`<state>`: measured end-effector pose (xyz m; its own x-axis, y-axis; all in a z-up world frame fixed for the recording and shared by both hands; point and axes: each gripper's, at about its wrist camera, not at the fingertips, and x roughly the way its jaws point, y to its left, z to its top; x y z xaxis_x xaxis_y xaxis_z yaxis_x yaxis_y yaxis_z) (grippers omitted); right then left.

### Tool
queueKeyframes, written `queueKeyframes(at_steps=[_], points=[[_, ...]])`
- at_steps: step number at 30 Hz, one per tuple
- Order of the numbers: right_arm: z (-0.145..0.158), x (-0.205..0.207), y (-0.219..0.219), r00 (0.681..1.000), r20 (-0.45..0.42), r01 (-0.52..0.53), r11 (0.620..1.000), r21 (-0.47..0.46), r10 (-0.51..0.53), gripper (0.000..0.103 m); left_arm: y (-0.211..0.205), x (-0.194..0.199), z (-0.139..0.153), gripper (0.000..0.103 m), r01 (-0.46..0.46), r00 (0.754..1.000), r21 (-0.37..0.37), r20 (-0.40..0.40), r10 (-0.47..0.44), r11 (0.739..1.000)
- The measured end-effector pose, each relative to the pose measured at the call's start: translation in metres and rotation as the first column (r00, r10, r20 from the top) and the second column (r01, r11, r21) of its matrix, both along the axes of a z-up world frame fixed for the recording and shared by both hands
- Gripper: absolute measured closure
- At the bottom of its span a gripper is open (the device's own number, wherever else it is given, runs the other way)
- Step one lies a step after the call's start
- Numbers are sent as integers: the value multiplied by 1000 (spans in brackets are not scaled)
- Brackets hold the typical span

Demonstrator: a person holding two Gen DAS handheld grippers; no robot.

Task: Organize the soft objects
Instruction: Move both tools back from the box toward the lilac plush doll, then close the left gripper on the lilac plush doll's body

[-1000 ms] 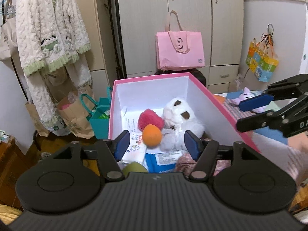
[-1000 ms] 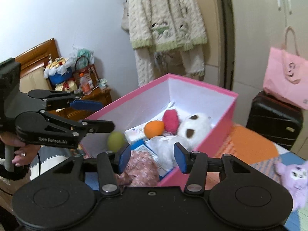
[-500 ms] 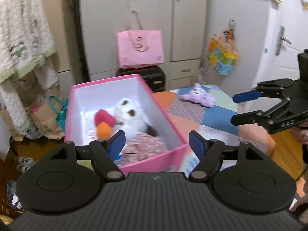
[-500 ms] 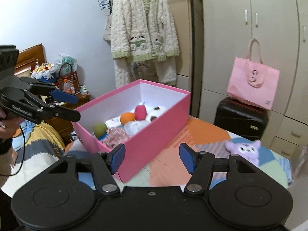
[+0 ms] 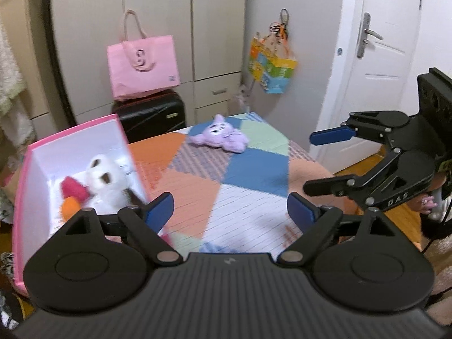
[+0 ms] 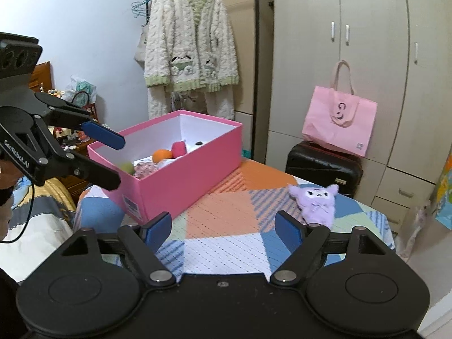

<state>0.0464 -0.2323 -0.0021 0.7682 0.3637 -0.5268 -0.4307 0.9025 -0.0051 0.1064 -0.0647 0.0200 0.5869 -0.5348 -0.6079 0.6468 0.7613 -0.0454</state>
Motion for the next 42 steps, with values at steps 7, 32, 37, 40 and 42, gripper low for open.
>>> queueKeyframes(at_steps=[7,32,37,40,42], points=[[-9,6,-21,999,53,10,1000,-2,-10,19,-41,20,-9,8,21,1000,-59,5,-20,998],[-79,137,-52,998,55,36,996,-79,-32,19,-116,149,-93,10,-176,976,-275,-174,131,945],[-94,164,-56,999,4,32,997,-76,-32,19,-116,173,-111,11,-305,942,-334,-242,231,892],[-103,179,-58,999,-22,39,996,-81,-41,19,-119,187,-119,12,-337,925,-336,-290,244,879],[-107,187,-59,998,-43,44,996,-79,-47,19,-123,192,-125,15,-344,924,-314,-281,260,885]])
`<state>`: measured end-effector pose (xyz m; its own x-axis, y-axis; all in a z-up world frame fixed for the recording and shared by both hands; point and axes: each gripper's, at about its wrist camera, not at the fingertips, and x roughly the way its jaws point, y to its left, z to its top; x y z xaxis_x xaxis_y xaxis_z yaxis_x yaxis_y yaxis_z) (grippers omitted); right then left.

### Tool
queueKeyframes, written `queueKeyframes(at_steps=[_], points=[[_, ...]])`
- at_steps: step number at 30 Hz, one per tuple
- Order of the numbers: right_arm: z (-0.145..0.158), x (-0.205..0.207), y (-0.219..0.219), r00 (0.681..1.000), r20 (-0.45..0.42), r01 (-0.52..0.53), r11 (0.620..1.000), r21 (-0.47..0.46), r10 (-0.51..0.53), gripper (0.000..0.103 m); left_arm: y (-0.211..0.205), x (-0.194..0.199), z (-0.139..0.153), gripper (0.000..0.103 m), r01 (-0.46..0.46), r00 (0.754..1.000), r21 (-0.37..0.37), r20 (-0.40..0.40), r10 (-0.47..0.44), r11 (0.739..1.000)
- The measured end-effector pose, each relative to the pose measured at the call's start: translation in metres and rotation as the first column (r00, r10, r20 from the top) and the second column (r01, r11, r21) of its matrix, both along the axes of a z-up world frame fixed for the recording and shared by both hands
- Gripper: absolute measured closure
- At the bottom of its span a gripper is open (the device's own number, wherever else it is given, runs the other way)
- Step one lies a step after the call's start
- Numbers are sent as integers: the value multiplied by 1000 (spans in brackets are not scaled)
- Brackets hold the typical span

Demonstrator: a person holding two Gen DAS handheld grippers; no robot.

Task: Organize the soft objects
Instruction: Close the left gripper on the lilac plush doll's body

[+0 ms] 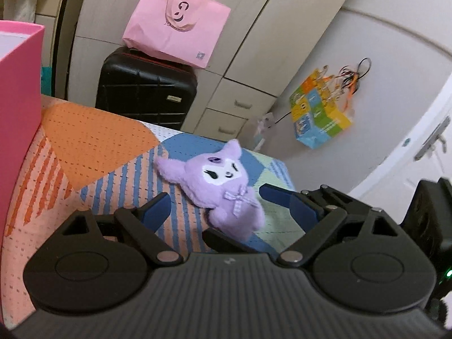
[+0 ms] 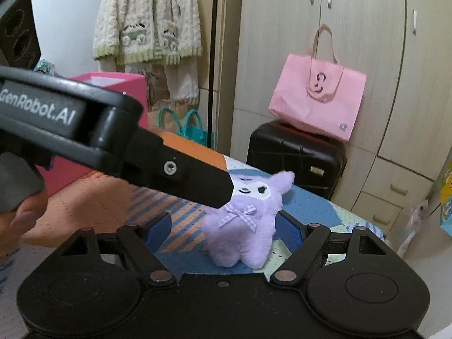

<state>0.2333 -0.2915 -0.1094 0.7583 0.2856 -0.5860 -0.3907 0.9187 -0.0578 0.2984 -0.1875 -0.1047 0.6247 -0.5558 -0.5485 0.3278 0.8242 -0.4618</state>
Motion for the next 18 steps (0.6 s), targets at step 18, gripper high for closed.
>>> queueKeyframes(at_steps=[18], points=[[-18,4,-6,994,-102,61,986,157,-45,55,-11,16,-25,42,15,998,6,-67,-15,1000]])
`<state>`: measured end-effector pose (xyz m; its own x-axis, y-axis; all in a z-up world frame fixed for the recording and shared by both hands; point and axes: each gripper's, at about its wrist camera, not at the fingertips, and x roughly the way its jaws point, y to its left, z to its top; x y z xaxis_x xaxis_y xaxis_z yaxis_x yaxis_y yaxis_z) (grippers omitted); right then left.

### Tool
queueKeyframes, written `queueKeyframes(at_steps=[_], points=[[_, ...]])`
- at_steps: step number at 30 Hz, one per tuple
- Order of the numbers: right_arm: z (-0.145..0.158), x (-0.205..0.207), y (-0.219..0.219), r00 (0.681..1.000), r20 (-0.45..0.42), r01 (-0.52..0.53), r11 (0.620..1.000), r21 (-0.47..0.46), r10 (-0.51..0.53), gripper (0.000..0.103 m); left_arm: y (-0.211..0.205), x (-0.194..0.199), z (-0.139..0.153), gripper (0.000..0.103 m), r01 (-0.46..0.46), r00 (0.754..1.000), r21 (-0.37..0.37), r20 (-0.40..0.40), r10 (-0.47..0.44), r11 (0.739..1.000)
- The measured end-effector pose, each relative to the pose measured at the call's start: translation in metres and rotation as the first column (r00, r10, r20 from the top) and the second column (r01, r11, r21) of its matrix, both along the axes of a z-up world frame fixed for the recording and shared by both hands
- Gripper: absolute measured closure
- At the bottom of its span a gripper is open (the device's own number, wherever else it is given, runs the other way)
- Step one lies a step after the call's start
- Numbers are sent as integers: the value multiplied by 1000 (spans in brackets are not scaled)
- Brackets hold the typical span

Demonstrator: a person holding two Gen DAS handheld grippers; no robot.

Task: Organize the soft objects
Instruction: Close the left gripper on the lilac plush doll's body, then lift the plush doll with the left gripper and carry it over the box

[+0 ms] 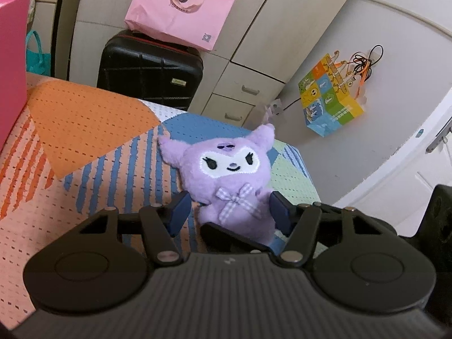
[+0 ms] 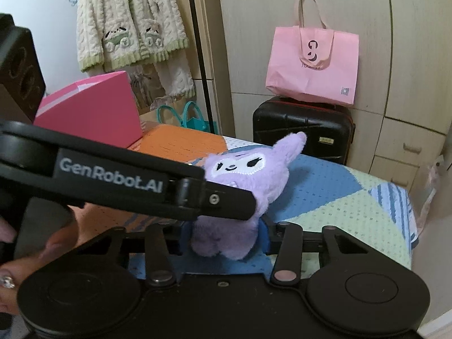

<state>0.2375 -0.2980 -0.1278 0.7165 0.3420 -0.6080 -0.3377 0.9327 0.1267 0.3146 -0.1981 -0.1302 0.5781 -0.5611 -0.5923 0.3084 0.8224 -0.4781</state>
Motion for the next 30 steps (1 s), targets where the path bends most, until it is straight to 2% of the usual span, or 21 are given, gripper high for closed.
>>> queueKeyframes(at_steps=[5,11,13,16,18,21,30], points=[[1,-9,2,1000,-15,19,999,33,-19,58,2,0,-1,42,17,1000,-17,-25,-17,1000],[0,-19,0,998,-28,53,996,75,-51,61,-6,-8,1,41,42,999,40,-16,-41,998],[0,-22,0,998,-30,62,995,82,-59,61,-8,-11,2,44,46,999,52,-17,-45,998],[-1,-27,1,997,-43,74,991,110,-70,61,-13,-18,8,48,66,998,119,1,-67,991],[-1,-30,0,996,-45,88,987,132,-83,61,-15,-22,11,50,72,997,136,8,-73,988],[-1,-35,-2,993,-58,112,979,170,-103,61,-14,-28,12,50,74,997,135,4,-75,988],[1,-59,9,989,-63,141,972,186,-132,61,-5,-50,17,50,96,995,144,-23,-94,985]])
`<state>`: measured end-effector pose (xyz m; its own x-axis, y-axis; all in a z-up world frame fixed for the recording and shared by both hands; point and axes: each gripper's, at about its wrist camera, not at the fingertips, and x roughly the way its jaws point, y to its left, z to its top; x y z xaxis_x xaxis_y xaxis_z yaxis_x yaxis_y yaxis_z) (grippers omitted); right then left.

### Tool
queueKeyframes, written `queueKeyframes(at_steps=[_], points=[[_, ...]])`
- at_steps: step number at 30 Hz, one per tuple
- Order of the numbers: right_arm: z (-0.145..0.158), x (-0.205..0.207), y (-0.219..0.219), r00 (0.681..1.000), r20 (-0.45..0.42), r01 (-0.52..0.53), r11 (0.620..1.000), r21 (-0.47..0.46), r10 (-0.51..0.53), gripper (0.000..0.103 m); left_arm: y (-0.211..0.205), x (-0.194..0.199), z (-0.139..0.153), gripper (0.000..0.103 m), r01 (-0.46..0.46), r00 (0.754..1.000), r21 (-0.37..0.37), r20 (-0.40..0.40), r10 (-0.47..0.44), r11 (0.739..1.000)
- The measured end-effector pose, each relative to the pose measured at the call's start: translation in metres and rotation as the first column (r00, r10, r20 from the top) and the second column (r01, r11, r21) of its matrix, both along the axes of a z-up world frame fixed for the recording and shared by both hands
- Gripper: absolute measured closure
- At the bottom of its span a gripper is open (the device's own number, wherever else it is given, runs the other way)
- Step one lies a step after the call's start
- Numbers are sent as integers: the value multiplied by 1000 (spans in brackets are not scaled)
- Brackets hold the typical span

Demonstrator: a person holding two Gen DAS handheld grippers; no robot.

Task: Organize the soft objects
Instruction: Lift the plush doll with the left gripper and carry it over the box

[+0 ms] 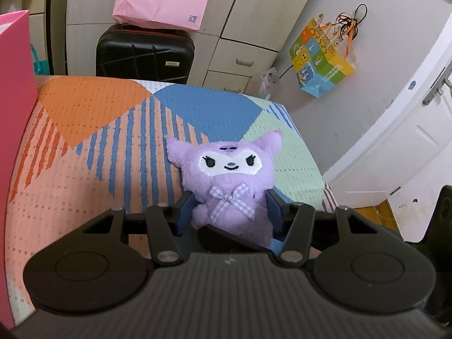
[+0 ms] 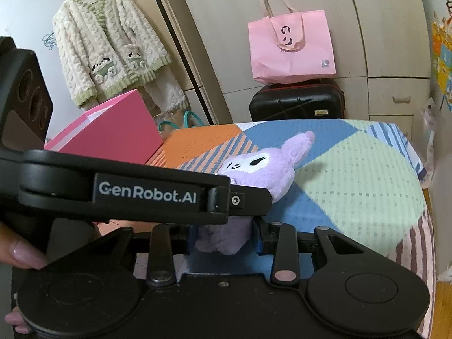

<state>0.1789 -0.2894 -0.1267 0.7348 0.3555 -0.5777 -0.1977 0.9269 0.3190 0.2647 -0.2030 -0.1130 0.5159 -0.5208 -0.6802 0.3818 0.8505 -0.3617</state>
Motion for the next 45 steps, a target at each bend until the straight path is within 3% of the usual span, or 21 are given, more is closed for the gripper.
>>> queueKeyframes(at_steps=[18,27,34,39,45], points=[[32,-82,46,999,36,42,998,-38,-41,61,48,-82,29,50,63,998,-56,26,-62,996],[54,-127,89,997,74,6,997,-75,-1,61,93,-130,49,50,71,994,-73,84,-64,995],[81,-149,129,992,98,-65,992,-106,75,61,138,-166,73,50,63,980,-79,195,-47,995],[101,-151,159,980,158,-100,986,-133,120,61,173,-174,90,50,23,965,-101,263,4,995],[121,-121,198,958,184,-194,969,-152,221,61,215,-162,107,50,-56,947,-112,310,88,992]])
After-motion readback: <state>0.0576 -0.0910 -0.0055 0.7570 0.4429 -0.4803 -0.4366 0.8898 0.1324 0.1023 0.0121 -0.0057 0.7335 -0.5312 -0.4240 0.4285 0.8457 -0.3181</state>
